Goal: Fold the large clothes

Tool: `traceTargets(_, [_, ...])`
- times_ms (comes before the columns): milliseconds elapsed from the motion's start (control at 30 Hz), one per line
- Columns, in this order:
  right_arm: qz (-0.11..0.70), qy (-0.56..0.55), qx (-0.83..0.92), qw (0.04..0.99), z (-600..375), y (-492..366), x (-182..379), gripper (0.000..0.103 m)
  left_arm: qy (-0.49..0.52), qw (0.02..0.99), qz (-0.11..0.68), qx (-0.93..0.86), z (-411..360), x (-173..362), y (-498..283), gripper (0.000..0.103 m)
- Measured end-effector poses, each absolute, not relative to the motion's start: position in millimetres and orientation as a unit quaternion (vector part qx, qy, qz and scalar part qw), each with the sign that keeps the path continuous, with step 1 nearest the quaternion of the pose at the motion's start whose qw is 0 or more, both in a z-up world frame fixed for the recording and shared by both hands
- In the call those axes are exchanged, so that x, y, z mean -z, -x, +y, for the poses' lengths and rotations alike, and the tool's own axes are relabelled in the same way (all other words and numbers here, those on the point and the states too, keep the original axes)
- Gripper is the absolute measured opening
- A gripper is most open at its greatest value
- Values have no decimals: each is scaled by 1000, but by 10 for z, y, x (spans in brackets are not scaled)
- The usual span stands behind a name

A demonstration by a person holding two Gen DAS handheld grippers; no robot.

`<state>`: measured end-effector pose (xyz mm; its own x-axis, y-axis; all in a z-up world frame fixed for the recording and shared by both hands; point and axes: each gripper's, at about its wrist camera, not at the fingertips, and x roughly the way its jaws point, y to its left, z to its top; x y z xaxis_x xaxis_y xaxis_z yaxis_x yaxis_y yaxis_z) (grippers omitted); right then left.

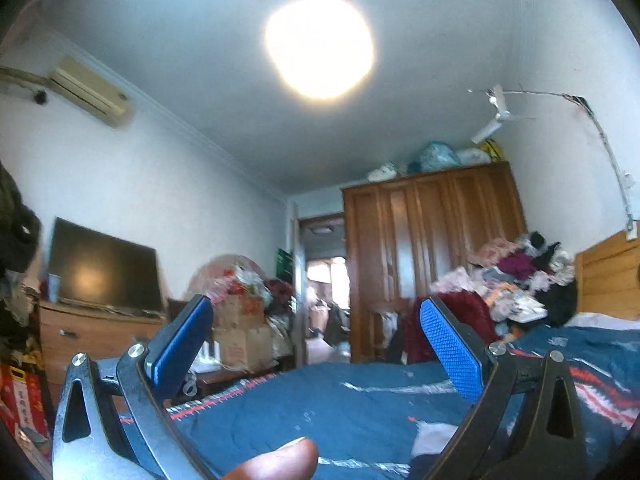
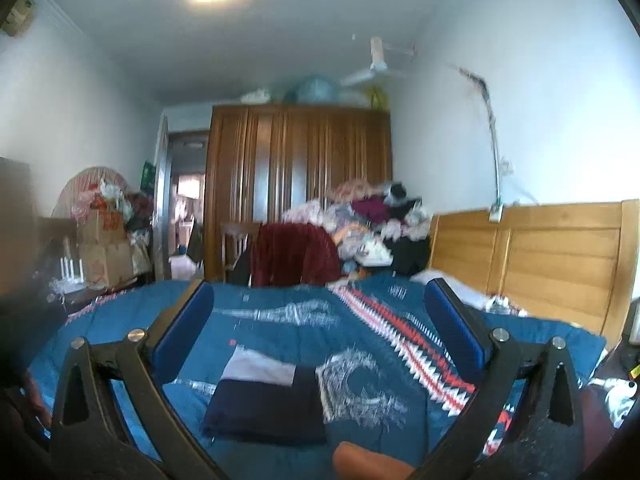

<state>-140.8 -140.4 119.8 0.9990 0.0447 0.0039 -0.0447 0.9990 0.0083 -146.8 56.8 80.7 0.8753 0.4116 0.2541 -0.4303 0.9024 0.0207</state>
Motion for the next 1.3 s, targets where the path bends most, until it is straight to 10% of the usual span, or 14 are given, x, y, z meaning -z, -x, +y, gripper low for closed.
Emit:
traceTargets(600, [327, -25, -62, 943, -1321, 590, -194, 103, -29, 963, 251, -96, 578, 41, 247, 103])
traceTargets(1300, [343, -10, -53, 938, -1378, 419, -97, 103, -24, 957, 279, -81, 482, 145, 46, 103])
